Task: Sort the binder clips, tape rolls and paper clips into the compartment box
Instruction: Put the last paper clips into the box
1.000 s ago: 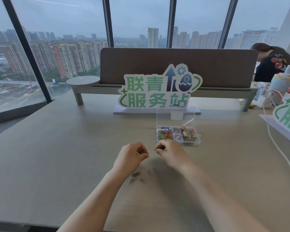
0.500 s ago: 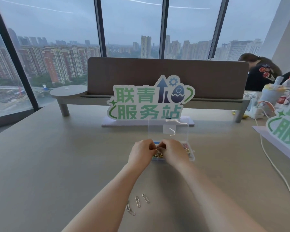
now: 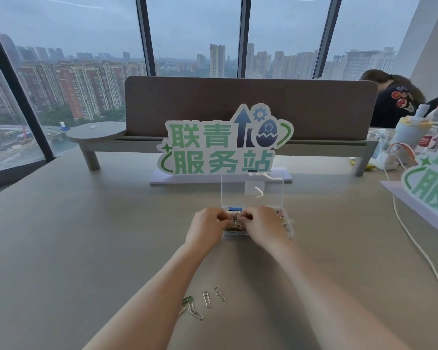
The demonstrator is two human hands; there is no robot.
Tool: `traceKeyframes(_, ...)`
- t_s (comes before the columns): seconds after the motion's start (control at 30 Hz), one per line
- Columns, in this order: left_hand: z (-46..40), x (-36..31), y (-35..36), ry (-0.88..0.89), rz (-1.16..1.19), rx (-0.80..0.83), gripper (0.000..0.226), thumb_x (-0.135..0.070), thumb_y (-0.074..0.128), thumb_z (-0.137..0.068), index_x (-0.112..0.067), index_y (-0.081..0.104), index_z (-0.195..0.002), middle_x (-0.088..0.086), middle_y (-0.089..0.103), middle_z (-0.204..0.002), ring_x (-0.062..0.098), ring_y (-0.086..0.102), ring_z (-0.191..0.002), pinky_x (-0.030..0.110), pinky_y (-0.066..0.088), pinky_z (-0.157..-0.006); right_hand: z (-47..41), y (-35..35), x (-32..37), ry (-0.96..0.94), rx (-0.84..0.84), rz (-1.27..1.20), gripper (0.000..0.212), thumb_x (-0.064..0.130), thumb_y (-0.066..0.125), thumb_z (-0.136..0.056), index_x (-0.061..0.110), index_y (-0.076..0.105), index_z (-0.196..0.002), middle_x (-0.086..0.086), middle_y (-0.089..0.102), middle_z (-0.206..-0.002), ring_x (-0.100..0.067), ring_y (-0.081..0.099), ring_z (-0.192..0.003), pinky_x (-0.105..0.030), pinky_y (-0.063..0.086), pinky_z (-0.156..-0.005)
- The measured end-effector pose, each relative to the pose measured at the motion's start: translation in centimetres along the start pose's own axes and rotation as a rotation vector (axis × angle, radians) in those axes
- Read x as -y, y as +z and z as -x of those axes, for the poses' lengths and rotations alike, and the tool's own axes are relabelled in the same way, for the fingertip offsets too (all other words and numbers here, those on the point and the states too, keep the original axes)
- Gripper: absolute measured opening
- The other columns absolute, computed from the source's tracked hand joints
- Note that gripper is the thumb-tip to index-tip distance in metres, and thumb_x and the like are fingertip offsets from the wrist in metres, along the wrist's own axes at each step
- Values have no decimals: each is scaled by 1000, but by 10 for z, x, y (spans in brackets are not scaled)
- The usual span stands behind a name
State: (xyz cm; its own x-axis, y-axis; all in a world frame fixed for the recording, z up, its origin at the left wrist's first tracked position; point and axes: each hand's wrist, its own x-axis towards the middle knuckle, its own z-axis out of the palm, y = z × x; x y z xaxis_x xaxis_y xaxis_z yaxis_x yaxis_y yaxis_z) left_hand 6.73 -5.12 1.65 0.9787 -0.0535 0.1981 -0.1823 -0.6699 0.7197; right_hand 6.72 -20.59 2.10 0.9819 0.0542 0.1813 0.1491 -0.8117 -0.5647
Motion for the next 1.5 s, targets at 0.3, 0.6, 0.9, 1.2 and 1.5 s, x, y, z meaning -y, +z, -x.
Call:
traceKeyframes(0.3,43,19,-37,38,-106,8,8,-21,63,-86,-19,71,-87,-8,69,-87,9,55,-77,23,41,-71,49,2,25,-65,191,56,16,30,56,-90,23,70,-90,2,71,-96,-20,62,-91,-37,52,-80)
traceKeyframes(0.6,106,34,-70,-41,-247,239,19,-41,71,-77,-26,68,-87,-10,63,-89,4,59,-78,21,49,-72,103,6,68,-5,389,291,55,73,62,-65,23,63,-89,1,68,-93,-22,62,-89,-34,48,-74)
traceKeyframes(0.9,128,38,-87,-9,-323,440,43,-36,77,-69,-28,61,-107,-11,54,-101,4,54,-87,16,43,-74,112,19,85,31,359,430,34,43,64,-82,17,66,-103,-7,69,-106,-28,64,-101,-29,44,-74)
traceKeyframes(1.2,126,36,-84,-41,-302,409,12,-24,72,-77,-24,66,-87,-13,57,-80,2,53,-71,16,40,-58,107,30,85,65,420,332,19,26,62,-83,17,68,-100,-5,70,-105,-27,64,-98,-30,49,-79)
traceKeyframes(1.5,127,33,-85,7,-358,441,4,-26,65,-83,-23,64,-80,-13,55,-74,5,50,-69,17,37,-56,112,33,86,-72,374,287,13,11,58,-80,12,67,-90,-12,70,-97,-30,64,-94,-31,49,-73)
